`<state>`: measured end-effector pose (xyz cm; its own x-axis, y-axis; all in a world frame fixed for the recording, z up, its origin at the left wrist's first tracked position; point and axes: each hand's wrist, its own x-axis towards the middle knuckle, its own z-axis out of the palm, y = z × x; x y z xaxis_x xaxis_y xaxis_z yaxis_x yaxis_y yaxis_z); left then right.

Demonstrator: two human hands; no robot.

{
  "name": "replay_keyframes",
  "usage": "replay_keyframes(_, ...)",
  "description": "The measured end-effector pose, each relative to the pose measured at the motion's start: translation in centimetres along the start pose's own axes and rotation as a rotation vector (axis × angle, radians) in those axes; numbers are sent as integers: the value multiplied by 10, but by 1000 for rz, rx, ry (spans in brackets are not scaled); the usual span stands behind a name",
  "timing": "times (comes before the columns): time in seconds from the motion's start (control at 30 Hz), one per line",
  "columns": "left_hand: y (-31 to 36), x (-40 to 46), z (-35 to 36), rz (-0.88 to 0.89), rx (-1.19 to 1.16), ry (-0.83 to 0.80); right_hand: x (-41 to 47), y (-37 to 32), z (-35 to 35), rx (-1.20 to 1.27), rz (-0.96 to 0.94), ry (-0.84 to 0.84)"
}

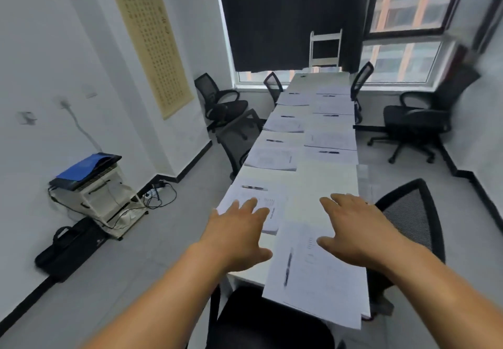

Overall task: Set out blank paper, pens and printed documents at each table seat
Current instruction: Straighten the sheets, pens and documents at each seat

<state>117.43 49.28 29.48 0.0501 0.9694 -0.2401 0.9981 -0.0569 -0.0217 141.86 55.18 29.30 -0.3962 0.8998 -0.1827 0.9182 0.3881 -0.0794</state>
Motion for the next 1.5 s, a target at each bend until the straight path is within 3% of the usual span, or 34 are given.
replay_keyframes(0.3,47,74,59,132,4,-162,32,51,75,55,35,-163)
replay_keyframes(0.83,11,195,204,307,41,-365,125,46,229,141,85,-414)
replay_keyframes(1.13,1,220,272,407,26,-354,146,43,284,161,128,-462)
replay_keyframes(1.5,1,220,298,440,96,-239,141,54,315,164,128,-474)
